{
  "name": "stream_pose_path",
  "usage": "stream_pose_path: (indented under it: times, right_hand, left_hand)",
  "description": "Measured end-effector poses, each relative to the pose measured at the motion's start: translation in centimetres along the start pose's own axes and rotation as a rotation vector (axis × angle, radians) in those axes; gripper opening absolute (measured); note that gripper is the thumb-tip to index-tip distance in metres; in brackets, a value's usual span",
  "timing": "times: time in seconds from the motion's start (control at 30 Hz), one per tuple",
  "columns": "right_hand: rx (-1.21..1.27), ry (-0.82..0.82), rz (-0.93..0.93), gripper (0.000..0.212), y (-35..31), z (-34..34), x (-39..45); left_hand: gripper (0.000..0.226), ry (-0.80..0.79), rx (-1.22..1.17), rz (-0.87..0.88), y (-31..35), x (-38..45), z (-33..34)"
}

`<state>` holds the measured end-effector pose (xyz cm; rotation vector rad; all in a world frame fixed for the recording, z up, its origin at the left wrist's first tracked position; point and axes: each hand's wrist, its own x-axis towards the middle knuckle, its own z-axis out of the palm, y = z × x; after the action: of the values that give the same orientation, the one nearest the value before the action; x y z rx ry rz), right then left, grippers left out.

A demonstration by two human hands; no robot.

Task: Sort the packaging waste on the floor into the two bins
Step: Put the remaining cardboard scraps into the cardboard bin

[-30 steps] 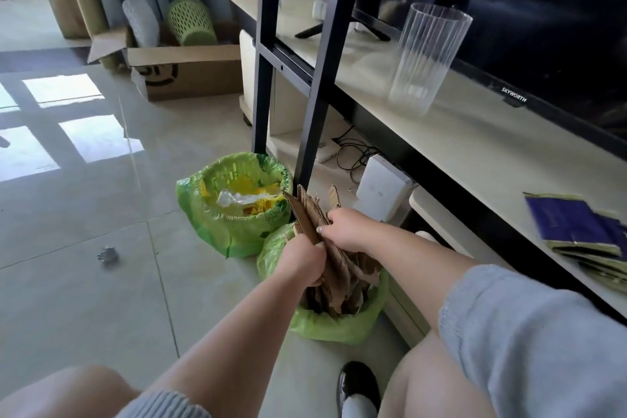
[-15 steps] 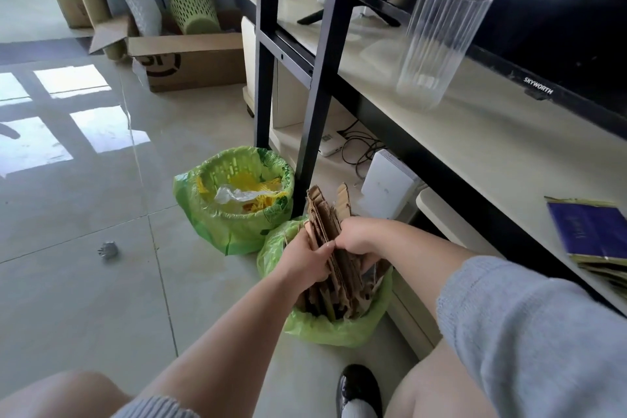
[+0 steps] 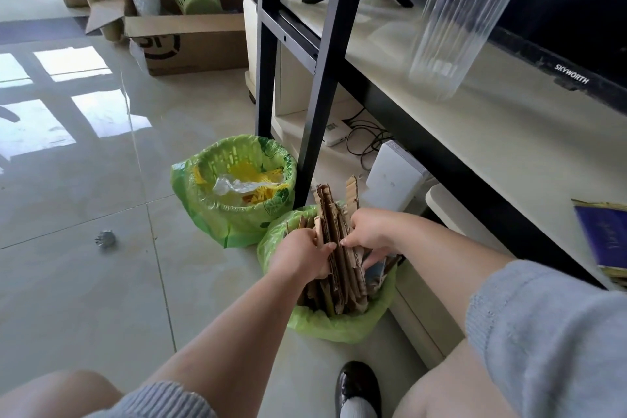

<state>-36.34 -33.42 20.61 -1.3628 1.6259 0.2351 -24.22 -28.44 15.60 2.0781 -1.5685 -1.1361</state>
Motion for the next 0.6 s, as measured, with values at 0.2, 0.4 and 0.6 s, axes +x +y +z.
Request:
stream_pose_path:
  times: [0.2,0.4,0.6]
  right_hand:
    - [-0.146,-0.016,0.099,0.03,1.0,1.3,1.3]
    - [-0.277,-0.05,0.186,0.024,2.0,3.0,2.0]
    - [-0.25,-0.037,0.054,0.042,0.3,0.9,-0.2]
  left_hand:
    - [0.025,0.033,0.199,0.039,0.0,0.1,1.3]
    - [0.029,0.164,0.408,0.154,-0.8,0.1,2.9]
    - [0.03,0.105,0.113,0.042,-0.7,-0.4,1.9]
